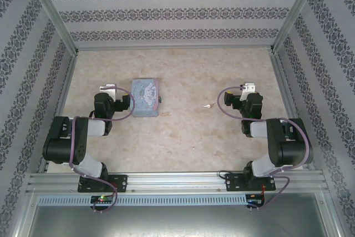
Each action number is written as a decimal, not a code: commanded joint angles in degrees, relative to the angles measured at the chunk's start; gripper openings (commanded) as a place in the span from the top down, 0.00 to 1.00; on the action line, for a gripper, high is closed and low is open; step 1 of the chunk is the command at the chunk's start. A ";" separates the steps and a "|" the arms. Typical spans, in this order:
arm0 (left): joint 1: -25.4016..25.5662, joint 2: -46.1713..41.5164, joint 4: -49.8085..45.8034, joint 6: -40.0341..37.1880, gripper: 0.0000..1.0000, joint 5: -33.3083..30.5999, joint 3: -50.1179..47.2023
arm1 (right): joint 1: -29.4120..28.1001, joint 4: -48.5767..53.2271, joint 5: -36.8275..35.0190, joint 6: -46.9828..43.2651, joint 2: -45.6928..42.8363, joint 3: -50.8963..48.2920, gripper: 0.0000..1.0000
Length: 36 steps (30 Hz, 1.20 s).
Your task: Unlock a padlock with a key
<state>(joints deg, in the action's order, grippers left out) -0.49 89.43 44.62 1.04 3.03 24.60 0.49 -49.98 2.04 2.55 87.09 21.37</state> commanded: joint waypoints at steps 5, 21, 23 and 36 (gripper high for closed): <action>-0.66 0.02 2.26 -0.77 0.00 1.02 -0.67 | -0.40 -1.44 -0.02 -0.95 -0.46 0.74 0.02; -0.65 0.00 2.34 -0.70 0.00 0.95 -0.61 | -0.31 -1.44 0.05 -0.73 -0.48 0.78 0.02; -0.65 0.04 2.32 -0.77 0.00 0.97 -0.63 | -0.32 -1.44 0.09 -0.70 -0.51 0.77 0.02; -0.65 -5.10 -6.20 0.88 0.01 -2.58 2.08 | 0.30 6.30 -3.41 1.25 -6.62 2.78 0.02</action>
<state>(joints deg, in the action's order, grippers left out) -0.49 88.29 42.57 1.15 2.55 24.73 0.54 -47.66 1.34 2.83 85.38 21.58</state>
